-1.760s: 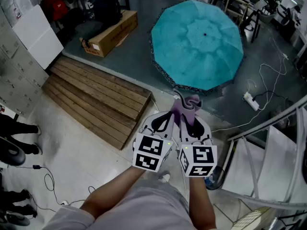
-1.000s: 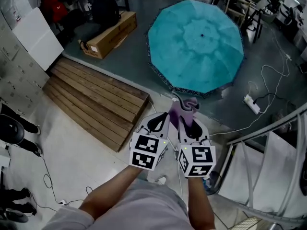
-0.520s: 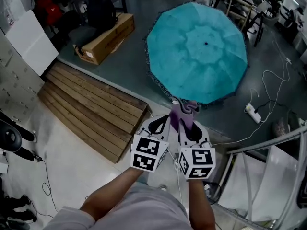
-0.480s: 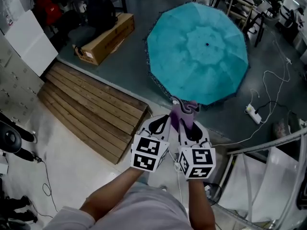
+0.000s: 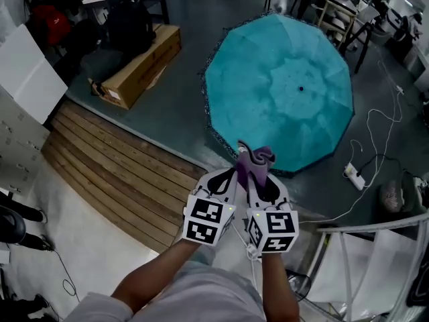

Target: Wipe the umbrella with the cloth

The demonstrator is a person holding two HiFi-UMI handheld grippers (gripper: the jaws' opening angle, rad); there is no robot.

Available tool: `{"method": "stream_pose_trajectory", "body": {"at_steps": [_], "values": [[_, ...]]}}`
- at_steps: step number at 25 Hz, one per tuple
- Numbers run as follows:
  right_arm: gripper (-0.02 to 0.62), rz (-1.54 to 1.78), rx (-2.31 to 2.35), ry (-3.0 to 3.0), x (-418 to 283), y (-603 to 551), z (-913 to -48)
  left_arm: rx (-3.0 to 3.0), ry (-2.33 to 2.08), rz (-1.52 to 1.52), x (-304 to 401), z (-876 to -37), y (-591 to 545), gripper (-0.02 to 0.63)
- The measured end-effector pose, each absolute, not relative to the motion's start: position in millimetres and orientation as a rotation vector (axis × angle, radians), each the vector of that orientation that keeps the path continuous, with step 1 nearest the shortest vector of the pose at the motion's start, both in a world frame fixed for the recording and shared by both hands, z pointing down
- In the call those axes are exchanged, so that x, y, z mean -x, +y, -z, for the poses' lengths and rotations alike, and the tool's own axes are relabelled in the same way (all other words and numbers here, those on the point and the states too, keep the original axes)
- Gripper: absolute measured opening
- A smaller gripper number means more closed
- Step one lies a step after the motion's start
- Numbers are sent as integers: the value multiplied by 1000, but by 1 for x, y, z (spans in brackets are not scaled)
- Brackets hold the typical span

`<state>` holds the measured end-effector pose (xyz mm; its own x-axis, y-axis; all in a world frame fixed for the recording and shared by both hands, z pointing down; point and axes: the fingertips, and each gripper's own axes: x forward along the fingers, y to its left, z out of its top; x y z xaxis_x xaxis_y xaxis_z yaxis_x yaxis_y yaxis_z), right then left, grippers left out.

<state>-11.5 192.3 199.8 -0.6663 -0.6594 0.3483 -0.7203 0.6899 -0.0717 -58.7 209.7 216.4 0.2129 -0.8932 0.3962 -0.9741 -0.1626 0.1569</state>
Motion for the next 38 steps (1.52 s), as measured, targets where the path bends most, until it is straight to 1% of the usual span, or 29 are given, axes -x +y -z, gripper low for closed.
{"method": "stream_pose_trajectory", "body": {"at_steps": [5, 10, 16, 22, 33, 38], "values": [[77, -320, -1094, -2589, 50, 150, -205, -2109, -1723, -274, 101, -220, 166, 5], [77, -313, -1064, -2580, 76, 122, -209, -2097, -1720, -249, 124, -222, 139, 5], [77, -310, -996, -2584, 104, 86, -226, -2029, -1753, -230, 155, -244, 106, 5], [77, -332, -903, -2618, 138, 18, -250, -1931, -1814, -210, 185, -269, 45, 5], [77, -472, -676, -2631, 198, -121, -346, -1753, -1890, -301, 220, -351, -70, 5], [77, -536, -650, -2617, 238, -150, -387, -1668, -1927, -284, 255, -385, -82, 5]]}}
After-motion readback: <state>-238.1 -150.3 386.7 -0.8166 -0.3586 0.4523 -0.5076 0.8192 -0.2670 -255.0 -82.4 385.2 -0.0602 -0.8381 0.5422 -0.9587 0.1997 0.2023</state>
